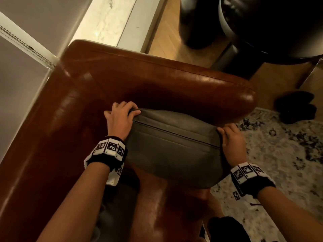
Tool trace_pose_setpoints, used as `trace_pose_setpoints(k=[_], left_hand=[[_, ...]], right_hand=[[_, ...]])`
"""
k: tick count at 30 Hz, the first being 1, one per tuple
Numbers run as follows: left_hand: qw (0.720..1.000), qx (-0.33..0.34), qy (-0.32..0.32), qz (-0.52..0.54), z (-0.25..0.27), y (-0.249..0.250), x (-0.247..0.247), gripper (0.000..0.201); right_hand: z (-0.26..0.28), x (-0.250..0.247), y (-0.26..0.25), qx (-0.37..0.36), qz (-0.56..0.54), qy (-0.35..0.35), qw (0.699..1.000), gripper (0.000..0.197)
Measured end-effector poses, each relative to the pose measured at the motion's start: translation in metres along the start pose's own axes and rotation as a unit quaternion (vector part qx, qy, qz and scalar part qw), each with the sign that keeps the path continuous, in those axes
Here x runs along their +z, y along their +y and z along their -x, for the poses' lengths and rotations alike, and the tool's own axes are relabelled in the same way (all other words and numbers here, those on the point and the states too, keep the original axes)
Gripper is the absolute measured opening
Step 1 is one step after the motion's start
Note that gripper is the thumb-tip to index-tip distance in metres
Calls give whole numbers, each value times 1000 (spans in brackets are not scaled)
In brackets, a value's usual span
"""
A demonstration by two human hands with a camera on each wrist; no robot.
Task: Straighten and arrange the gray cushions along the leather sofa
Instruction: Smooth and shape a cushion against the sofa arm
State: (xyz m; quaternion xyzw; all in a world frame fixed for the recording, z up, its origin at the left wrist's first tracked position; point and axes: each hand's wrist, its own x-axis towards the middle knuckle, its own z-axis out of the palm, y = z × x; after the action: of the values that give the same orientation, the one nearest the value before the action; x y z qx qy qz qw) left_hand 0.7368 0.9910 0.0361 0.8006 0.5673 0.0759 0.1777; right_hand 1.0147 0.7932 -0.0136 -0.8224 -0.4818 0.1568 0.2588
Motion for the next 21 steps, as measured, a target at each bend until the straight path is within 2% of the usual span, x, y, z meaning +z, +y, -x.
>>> trace_pose_setpoints(k=[3, 5, 7, 8, 11, 14, 16, 18, 20, 21], left_hand=[[1000, 13, 10, -12, -1, 0, 1, 15], [999, 7, 11, 33, -3, -8, -3, 16], [996, -15, -10, 89, -1, -19, -8, 22], [993, -37, -28, 111, -1, -23, -13, 26], [983, -107, -79, 129, -10, -25, -29, 26], [954, -167, -75, 237, -24, -30, -35, 25], [948, -180, -53, 257, -23, -28, -27, 24], [965, -166, -25, 203, -15, -27, -12, 19], [973, -155, 4, 173, -7, -24, -1, 16], [975, -148, 20, 165, -5, -23, 2, 15]], right_hand=[[7, -7, -1, 17, 18, -14, 1000, 32], [25, -21, 6, 112, 18, -10, 994, 46], [40, -31, 12, 216, -44, -30, 975, 63], [44, -33, 13, 234, -87, -42, 967, 65], [43, -40, 9, 236, -176, -14, 956, 42], [40, -45, 5, 224, -195, 10, 955, 35], [39, -37, 8, 236, -169, -5, 957, 32], [39, -24, 11, 260, -115, -20, 958, 31], [39, -17, 5, 265, -42, 3, 963, 31], [40, -16, -2, 243, 13, 25, 970, 32]])
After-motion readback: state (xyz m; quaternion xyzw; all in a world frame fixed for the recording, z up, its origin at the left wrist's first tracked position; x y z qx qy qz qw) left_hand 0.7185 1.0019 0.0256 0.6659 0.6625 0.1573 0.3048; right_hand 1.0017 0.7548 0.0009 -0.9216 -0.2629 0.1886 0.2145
